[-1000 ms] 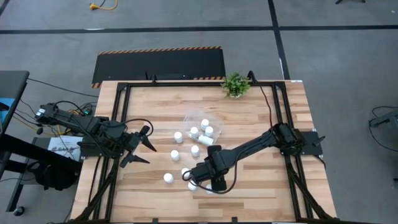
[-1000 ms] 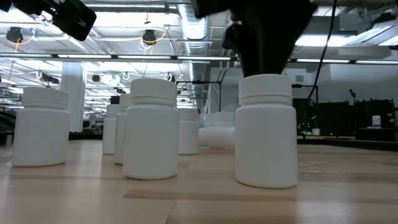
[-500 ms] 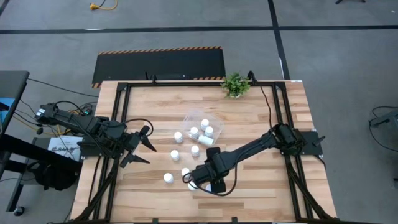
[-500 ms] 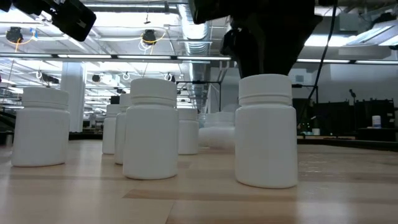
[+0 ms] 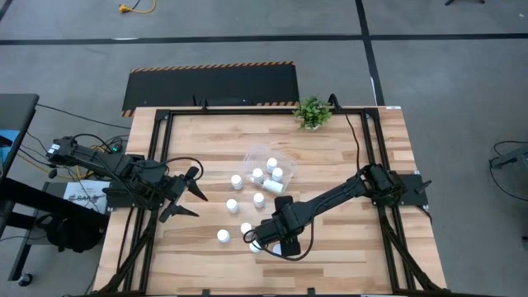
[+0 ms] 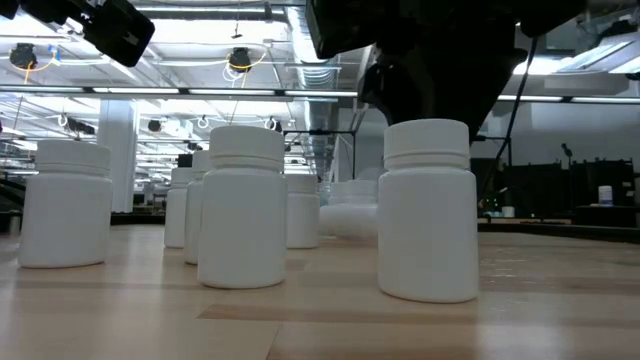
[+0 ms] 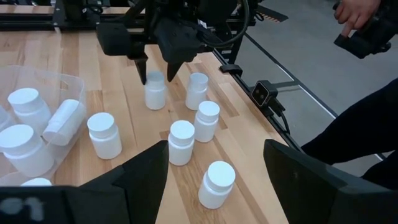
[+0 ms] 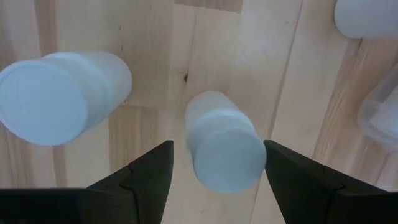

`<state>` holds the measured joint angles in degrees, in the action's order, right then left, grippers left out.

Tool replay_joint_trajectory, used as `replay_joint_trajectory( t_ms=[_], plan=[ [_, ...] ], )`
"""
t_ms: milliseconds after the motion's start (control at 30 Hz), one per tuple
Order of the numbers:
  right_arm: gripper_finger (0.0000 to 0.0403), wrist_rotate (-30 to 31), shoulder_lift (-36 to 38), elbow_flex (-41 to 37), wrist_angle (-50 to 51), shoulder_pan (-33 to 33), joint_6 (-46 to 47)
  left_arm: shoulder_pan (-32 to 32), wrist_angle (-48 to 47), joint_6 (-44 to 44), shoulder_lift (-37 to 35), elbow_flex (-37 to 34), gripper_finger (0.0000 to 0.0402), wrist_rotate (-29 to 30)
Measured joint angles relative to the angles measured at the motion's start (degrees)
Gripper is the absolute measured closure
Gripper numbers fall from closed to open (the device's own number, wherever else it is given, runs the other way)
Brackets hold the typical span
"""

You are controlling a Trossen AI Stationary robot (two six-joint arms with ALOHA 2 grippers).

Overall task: Pick and place pill bottles into a basket
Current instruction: Put the pill bottle into the bin

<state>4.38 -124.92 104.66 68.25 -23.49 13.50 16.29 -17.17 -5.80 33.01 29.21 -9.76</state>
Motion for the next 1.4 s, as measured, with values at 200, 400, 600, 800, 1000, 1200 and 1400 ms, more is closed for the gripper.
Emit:
replay_joint_trajectory(
  t_ms=[200,400,600,800,1000,1200,1400],
  plan=[
    [0.0188,-0.02,0.0,0.0,0.04,0.0,0.02,0.02,0.17,0.0,0.0,0.0,0.015,0.03],
    [0.0237,-0.17,0.0,0.0,0.04,0.28,0.04,0.02,0.16,0.0,0.0,0.0,0.015,0.05],
    [0.0245,-0.43,0.0,0.0,0.08,0.76,0.13,0.0,0.16,-0.01,0.0,0.0,0.015,0.05],
    [0.0224,-2.19,0.0,0.0,0.31,1.87,0.57,0.02,0.15,-0.03,0.0,0.0,0.015,0.07],
    [0.0252,-4.98,0.04,1.75,2.48,3.45,-1.57,0.0,0.15,-0.01,0.0,0.0,0.015,0.07],
    [0.0245,-4.69,0.13,6.05,5.63,5.62,-3.89,0.01,0.15,-0.01,0.0,0.0,0.015,0.07],
    [0.0241,-4.51,0.13,12.17,10.57,9.06,-6.99,0.01,0.15,0.0,0.0,0.0,0.015,0.07]
  ],
)
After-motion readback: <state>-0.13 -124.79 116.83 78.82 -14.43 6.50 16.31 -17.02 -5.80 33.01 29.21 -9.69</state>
